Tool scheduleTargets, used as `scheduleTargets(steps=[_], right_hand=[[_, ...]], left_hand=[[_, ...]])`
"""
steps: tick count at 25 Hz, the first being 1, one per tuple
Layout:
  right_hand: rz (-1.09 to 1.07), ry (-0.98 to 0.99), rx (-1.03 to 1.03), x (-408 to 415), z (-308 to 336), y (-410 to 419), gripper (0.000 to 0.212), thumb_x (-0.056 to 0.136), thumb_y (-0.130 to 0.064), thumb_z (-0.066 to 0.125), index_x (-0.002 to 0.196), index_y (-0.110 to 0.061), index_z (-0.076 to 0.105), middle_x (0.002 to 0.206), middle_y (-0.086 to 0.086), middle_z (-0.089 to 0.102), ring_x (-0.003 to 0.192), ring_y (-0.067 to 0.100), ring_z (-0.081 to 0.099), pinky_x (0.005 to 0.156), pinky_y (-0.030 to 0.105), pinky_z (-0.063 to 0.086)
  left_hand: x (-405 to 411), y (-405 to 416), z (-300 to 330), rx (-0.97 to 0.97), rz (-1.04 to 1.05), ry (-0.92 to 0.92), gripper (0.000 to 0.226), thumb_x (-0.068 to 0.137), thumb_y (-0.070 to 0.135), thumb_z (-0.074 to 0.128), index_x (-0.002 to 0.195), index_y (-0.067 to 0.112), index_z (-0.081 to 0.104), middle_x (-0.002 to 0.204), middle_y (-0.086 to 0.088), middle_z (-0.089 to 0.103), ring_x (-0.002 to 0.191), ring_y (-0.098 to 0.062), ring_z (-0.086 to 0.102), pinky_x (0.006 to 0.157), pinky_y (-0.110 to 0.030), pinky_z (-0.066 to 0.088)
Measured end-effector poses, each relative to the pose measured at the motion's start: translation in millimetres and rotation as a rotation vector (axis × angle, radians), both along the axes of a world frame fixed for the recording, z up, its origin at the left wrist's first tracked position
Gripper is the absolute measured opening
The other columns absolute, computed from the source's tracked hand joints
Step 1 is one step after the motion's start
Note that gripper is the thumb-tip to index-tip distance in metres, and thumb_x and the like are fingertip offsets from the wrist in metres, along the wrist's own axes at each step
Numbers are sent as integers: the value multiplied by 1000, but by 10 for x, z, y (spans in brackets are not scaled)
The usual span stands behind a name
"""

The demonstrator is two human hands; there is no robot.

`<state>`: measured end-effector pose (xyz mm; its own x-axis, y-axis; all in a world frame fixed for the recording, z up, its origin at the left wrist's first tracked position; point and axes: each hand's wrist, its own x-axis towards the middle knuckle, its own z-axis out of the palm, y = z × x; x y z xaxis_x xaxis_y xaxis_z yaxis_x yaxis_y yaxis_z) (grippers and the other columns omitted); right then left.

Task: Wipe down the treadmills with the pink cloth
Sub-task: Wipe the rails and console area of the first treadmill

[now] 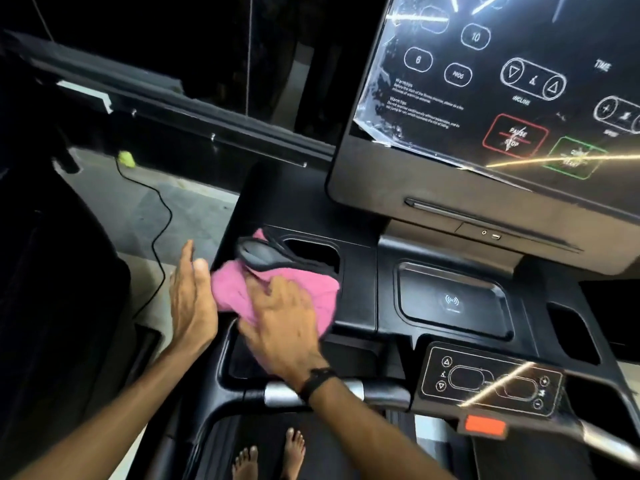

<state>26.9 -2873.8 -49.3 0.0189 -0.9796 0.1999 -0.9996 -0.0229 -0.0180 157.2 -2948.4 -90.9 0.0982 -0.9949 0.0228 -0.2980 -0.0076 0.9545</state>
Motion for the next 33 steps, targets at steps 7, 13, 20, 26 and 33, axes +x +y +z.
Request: scheduleTargets(steps=[7, 13, 20, 26, 33], right_hand=[[-686, -123, -70, -712, 138, -178, 49, 92, -49, 48, 129, -18, 56, 92, 13, 54, 84, 36, 58, 74, 44, 46], [-373, -79, -19, -767, 164, 198, 55, 86, -53, 41, 126, -22, 63, 84, 4, 50, 78, 29, 53, 69, 40, 46], [-350, 7, 121, -417, 112, -169, 53, 95, -58, 36, 117, -18, 62, 92, 8, 56, 85, 31, 54, 75, 42, 44], [10, -40, 434, -586, 298, -378, 74, 100, -61, 14, 116, -7, 61, 114, 15, 64, 113, 34, 52, 110, 41, 27], [-12, 193, 870, -381, 409, -693, 102, 93, -74, -1, 133, -1, 59, 142, 21, 55, 138, 31, 45, 117, 43, 24]], left_hand=[[-37, 84, 190, 28, -41, -53, 75, 92, 59, 12, 156, 20, 25, 161, 0, 28, 146, -2, 15, 124, -39, 4], [-61, 28, 140, 45, -86, -91, 81, 89, 62, 7, 157, 19, 22, 162, -4, 27, 145, 1, 16, 123, -27, -4], [-77, 6, 55, -15, -133, -147, 78, 94, 61, 7, 157, 17, 20, 162, -2, 27, 148, -11, 25, 121, -22, -7], [-89, -5, 23, -61, -156, -154, 76, 95, 63, 5, 156, 20, 20, 158, 8, 27, 144, 4, 19, 122, -26, -5], [-76, 13, 39, -103, -181, -209, 77, 97, 61, 6, 155, 15, 25, 159, 0, 32, 147, -11, 27, 122, -27, -5]])
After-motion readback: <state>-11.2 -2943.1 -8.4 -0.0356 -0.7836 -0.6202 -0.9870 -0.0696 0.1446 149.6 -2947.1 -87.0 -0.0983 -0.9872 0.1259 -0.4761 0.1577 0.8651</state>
